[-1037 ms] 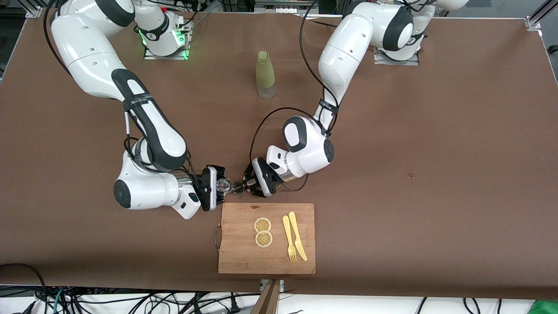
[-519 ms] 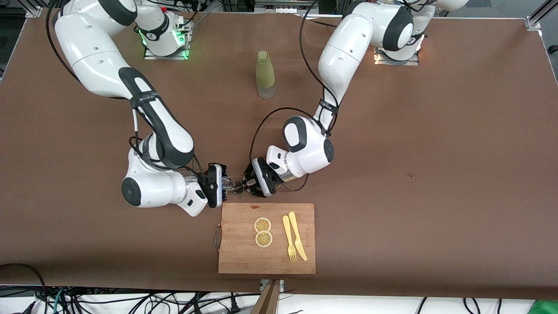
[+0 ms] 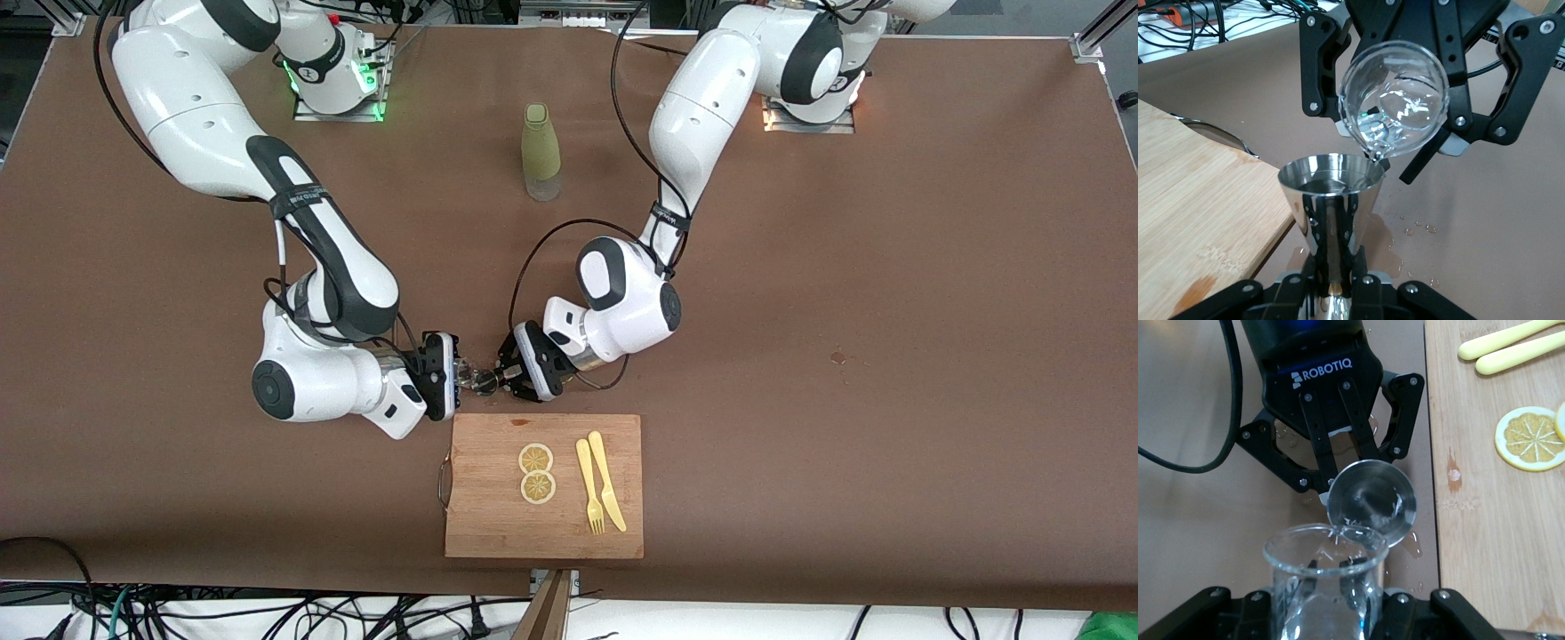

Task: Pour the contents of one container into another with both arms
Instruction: 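Tilt the glass cup with the right gripper, pouring into the jigger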

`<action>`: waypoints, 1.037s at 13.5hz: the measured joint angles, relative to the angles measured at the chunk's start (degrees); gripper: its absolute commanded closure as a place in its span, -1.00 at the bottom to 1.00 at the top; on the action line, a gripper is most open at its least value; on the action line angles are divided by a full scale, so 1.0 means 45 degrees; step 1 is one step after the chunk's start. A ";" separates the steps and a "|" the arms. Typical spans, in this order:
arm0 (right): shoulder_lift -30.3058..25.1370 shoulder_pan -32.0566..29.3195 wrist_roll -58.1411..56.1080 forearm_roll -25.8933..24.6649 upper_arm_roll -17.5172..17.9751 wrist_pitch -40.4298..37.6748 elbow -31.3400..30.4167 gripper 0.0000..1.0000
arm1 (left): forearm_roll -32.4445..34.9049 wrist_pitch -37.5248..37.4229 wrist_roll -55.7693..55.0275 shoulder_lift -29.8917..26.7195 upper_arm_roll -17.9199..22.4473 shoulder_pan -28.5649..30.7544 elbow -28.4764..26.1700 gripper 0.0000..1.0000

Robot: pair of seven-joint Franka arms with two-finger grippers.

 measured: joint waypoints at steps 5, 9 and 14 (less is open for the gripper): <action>-0.0052 0.0103 0.0035 -0.0329 0.0034 -0.0074 0.0010 0.59 | 0.0000 0.0000 0.0000 0.0027 0.0034 -0.0001 0.0019 1.00; -0.0055 0.0165 0.0049 -0.0475 0.0039 -0.0084 0.0073 0.59 | 0.0000 0.0001 0.0001 0.0039 0.0064 -0.0001 0.0036 1.00; -0.0060 0.0164 -0.0013 -0.0397 0.0122 -0.0072 0.0253 0.56 | 0.0000 0.0001 0.0083 0.0048 0.0105 0.0002 0.0052 1.00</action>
